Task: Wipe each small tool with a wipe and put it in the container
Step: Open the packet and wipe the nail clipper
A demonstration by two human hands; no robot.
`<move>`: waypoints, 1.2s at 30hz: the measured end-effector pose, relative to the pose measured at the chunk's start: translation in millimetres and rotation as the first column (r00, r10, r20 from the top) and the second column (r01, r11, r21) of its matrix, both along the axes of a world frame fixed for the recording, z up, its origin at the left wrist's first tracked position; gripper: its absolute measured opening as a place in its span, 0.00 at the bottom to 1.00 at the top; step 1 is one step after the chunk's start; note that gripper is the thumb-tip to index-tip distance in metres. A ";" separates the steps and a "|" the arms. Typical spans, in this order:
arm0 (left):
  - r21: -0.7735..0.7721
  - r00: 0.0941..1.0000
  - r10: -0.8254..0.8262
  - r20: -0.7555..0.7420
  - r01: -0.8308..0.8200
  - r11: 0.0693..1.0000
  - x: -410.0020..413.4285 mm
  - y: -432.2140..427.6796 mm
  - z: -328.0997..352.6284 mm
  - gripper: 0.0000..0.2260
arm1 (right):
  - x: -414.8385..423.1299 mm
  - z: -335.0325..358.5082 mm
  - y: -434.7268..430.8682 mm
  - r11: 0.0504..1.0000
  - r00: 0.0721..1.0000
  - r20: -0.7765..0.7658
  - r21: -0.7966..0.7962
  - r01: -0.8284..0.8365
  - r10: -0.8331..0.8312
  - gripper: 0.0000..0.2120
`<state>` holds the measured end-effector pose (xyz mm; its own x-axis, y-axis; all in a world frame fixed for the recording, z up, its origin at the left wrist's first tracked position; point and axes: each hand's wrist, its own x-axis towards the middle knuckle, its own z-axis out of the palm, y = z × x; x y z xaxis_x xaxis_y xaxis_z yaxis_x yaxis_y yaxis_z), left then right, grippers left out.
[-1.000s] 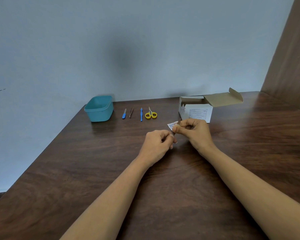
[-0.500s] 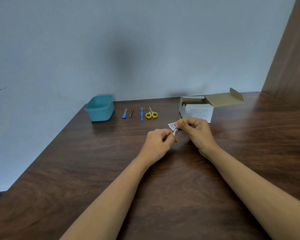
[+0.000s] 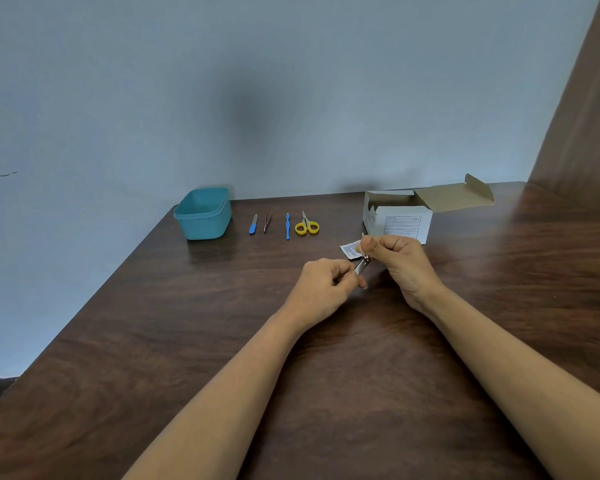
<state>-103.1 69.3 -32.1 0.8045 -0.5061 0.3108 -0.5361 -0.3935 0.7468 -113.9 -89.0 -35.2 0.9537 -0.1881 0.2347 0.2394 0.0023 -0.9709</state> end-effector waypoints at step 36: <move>0.065 1.000 -0.005 -0.006 0.005 0.998 0.2 -0.9 1.2 0.11 | -4.9 9.5 6.5 0.991 1.000 0.003 0.133 0.011 -0.011 0.16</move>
<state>-102.9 68.4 -30.9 0.8037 -0.5292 0.2721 -0.5336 -0.4385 0.7232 -118.9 -82.5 -25.7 0.9506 -0.2283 0.2102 0.2434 0.1285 -0.9614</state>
